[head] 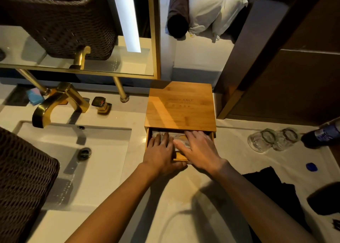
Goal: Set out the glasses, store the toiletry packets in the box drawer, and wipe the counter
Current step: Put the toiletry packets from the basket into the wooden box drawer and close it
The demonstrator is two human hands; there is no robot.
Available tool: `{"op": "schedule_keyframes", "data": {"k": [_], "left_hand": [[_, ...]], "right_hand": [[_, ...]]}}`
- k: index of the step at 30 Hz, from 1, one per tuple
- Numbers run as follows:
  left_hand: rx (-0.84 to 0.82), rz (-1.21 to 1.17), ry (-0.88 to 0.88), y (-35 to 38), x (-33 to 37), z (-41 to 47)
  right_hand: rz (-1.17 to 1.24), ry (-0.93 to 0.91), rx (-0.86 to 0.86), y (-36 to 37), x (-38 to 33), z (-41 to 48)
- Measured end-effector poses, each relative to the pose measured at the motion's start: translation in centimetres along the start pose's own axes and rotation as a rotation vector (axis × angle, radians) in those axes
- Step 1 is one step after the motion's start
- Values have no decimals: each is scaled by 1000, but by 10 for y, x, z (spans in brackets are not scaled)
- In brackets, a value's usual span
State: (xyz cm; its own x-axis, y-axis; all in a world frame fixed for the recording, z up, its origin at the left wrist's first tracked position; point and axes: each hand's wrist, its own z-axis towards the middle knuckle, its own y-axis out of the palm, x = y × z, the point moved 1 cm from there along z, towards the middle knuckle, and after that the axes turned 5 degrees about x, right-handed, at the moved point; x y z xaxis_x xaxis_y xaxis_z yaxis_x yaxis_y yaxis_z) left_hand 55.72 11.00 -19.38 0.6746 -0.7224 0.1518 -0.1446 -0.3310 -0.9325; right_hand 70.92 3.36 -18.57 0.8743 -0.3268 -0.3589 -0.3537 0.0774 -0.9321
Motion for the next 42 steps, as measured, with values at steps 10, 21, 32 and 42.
{"op": "schedule_keyframes", "data": {"k": [10,21,32,42], "left_hand": [[43,2,74,8,-3,-25],[31,-84,7,5,-4,-22],[124,-6,57,-5,-3,-16],[-73,-79,-35,-5,1,-5]], "right_hand": [[73,-78,-259,3,14,-2],[83,-74,-315,-11,16,-21],[-4,-32,-265,6,15,-28],[82,43,-282,13,16,-12]]}}
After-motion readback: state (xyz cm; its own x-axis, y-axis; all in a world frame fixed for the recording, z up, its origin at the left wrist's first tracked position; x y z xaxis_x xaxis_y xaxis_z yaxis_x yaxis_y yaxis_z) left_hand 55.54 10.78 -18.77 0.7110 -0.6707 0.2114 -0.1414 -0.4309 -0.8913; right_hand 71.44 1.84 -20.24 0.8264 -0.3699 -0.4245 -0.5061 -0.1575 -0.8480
